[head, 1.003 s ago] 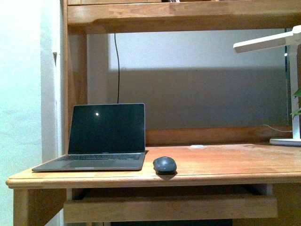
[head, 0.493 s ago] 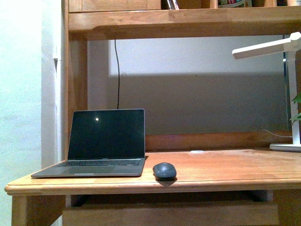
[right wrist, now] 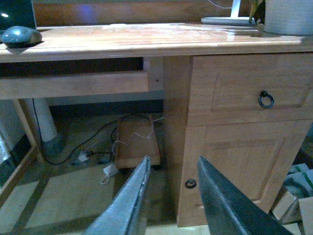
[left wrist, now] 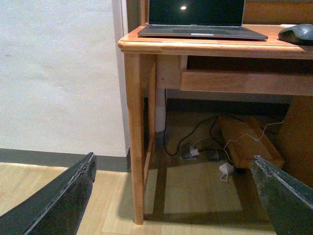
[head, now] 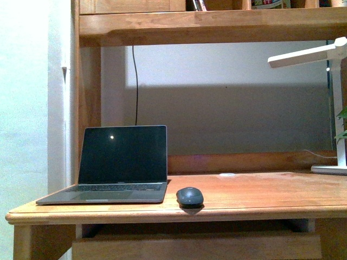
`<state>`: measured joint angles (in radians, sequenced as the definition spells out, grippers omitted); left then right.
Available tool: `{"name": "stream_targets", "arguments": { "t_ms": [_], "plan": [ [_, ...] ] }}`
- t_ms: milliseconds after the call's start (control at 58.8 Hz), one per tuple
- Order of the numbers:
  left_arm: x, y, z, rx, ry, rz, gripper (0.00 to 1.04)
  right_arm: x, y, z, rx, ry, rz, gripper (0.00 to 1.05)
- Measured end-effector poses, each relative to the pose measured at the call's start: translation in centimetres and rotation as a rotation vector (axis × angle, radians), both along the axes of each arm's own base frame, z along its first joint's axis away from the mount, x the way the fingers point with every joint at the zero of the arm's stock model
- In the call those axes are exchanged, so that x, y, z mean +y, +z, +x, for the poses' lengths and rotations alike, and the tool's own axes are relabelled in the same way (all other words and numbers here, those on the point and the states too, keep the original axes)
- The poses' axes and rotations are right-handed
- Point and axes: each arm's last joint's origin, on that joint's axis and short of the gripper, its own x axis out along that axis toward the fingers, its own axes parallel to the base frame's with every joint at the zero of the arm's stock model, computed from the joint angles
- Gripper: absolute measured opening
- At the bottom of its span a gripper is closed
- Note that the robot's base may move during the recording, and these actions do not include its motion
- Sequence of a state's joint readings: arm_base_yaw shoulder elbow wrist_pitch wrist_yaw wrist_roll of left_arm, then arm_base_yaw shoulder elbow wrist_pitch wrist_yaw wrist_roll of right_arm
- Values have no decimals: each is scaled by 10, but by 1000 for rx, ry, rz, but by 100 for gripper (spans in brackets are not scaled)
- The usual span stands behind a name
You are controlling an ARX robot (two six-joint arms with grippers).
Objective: Place mouse
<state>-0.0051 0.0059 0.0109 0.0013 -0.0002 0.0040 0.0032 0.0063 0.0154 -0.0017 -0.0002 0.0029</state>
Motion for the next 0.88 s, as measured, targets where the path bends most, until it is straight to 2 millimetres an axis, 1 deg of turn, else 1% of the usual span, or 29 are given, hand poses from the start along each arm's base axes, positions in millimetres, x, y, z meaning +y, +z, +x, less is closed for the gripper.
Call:
{"name": "stream_targets", "arguments": {
  "t_ms": [34,85,153,238,374,459,884],
  "plan": [
    [0,0,0,0,0,0,97,0,0,0,0,0,0,40],
    [0,0,0,0,0,0,97,0,0,0,0,0,0,50],
    [0,0,0,0,0,0,97,0,0,0,0,0,0,60],
    [0,0,0,0,0,0,97,0,0,0,0,0,0,77],
    [0,0,0,0,0,0,97,0,0,0,0,0,0,99],
    [0,0,0,0,0,0,97,0,0,0,0,0,0,97],
    [0,0,0,0,0,0,97,0,0,0,0,0,0,97]
  ]
}}
